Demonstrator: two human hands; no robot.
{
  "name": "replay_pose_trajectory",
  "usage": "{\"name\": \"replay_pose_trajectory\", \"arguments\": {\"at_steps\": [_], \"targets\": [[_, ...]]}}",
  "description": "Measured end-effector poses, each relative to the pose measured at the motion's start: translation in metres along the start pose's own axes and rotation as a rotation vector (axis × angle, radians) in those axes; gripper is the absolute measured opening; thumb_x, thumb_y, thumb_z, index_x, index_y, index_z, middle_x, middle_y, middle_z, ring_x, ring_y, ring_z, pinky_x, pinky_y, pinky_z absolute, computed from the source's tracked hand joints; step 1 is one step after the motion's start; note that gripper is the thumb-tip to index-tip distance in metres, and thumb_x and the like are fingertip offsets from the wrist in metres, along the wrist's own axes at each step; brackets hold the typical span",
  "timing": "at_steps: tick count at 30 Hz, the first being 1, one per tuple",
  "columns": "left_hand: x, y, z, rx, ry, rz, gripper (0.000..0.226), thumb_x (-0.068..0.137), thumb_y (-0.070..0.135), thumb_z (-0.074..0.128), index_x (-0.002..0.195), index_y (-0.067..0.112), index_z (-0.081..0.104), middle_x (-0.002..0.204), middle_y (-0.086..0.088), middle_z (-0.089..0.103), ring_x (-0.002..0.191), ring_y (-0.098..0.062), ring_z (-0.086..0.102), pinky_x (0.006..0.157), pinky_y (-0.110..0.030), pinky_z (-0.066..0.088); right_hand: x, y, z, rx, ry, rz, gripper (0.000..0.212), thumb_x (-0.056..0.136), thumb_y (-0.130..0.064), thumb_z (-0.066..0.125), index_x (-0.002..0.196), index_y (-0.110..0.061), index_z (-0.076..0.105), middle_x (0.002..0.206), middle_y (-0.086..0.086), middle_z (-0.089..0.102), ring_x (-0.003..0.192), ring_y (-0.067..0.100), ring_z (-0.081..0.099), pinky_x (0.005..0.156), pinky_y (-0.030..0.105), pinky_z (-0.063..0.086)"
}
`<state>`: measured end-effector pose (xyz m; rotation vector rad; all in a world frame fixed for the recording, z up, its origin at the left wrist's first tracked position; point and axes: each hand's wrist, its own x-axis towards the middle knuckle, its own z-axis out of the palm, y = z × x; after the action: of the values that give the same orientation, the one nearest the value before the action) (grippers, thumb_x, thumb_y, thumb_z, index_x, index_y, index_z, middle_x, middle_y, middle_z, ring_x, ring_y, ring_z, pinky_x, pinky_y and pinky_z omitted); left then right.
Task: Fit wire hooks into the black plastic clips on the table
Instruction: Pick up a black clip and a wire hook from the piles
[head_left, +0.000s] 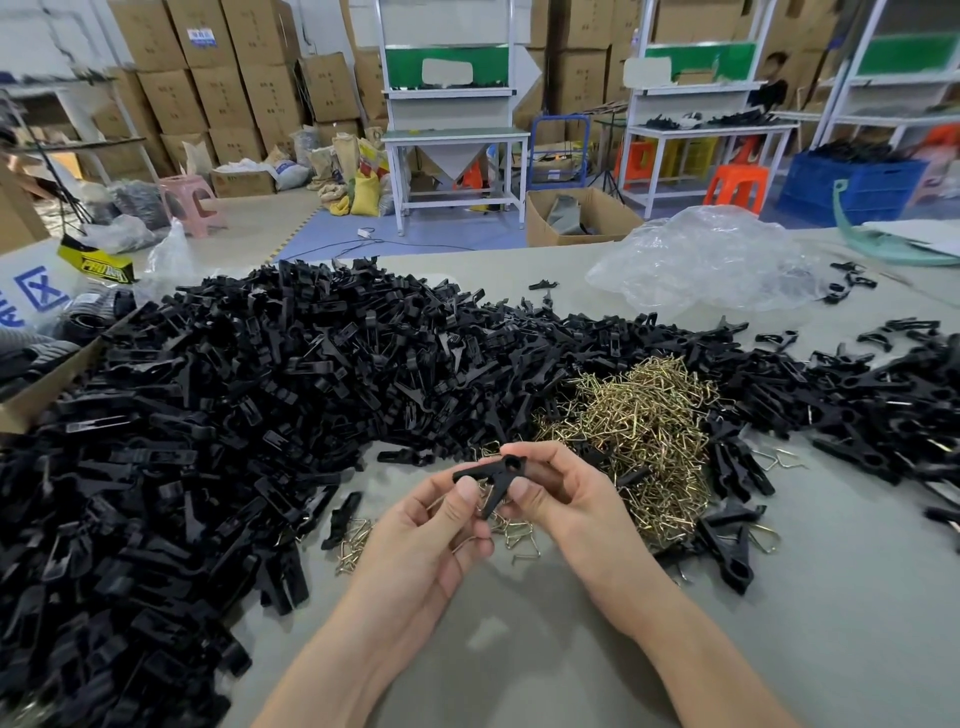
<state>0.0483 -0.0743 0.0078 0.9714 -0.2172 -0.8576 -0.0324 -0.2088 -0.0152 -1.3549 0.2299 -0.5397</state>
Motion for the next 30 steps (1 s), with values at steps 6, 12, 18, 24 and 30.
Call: {"name": "replay_pose_trajectory", "arguments": {"at_steps": [6, 12, 18, 24, 30], "targets": [[0.001, -0.004, 0.001, -0.074, -0.103, 0.077, 0.026, 0.075, 0.007, 0.067, 0.097, 0.011, 0.08, 0.075, -0.006, 0.068, 0.059, -0.011, 0.064, 0.063, -0.021, 0.058, 0.0, 0.002, -0.001, 0.093, -0.043, 0.011, 0.029, 0.087, -0.014, 0.066, 0.116, -0.012, 0.066, 0.1, 0.006, 0.077, 0.082, 0.013, 0.069, 0.079, 0.022, 0.055], [-0.002, -0.007, 0.001, -0.055, -0.129, 0.085, 0.03, 0.078, 0.016, 0.066, 0.106, 0.012, 0.078, 0.083, -0.006, 0.072, 0.072, -0.014, 0.068, 0.065, -0.025, 0.058, 0.0, 0.003, -0.002, 0.114, -0.064, 0.011, 0.026, 0.088, -0.012, 0.067, 0.114, -0.015, 0.069, 0.105, 0.01, 0.076, 0.084, 0.016, 0.07, 0.081, 0.024, 0.055], [-0.006, -0.006, 0.001, 0.114, -0.146, 0.096, 0.037, 0.081, 0.036, 0.061, 0.111, 0.02, 0.074, 0.081, -0.013, 0.066, 0.064, -0.02, 0.065, 0.055, -0.029, 0.056, -0.001, 0.004, -0.002, 0.015, -0.05, 0.009, 0.023, 0.094, -0.004, 0.063, 0.113, -0.016, 0.069, 0.095, 0.008, 0.076, 0.088, 0.017, 0.071, 0.082, 0.027, 0.055], [-0.007, -0.004, -0.002, 0.007, -0.208, 0.026, 0.036, 0.079, 0.025, 0.066, 0.113, 0.018, 0.075, 0.075, -0.012, 0.064, 0.059, -0.015, 0.06, 0.055, -0.024, 0.055, -0.001, 0.003, -0.001, 0.062, -0.093, 0.04, 0.026, 0.087, -0.015, 0.066, 0.114, -0.014, 0.067, 0.087, 0.001, 0.075, 0.08, 0.012, 0.071, 0.078, 0.024, 0.055], [-0.003, -0.005, -0.011, -0.058, -0.312, -0.039, 0.052, 0.073, 0.027, 0.085, 0.122, 0.018, 0.07, 0.079, -0.009, 0.065, 0.06, -0.011, 0.057, 0.06, -0.025, 0.055, -0.001, 0.001, -0.003, 0.098, -0.134, 0.05, 0.029, 0.089, -0.014, 0.066, 0.118, -0.011, 0.067, 0.088, 0.006, 0.075, 0.08, 0.018, 0.072, 0.079, 0.029, 0.055]]}}
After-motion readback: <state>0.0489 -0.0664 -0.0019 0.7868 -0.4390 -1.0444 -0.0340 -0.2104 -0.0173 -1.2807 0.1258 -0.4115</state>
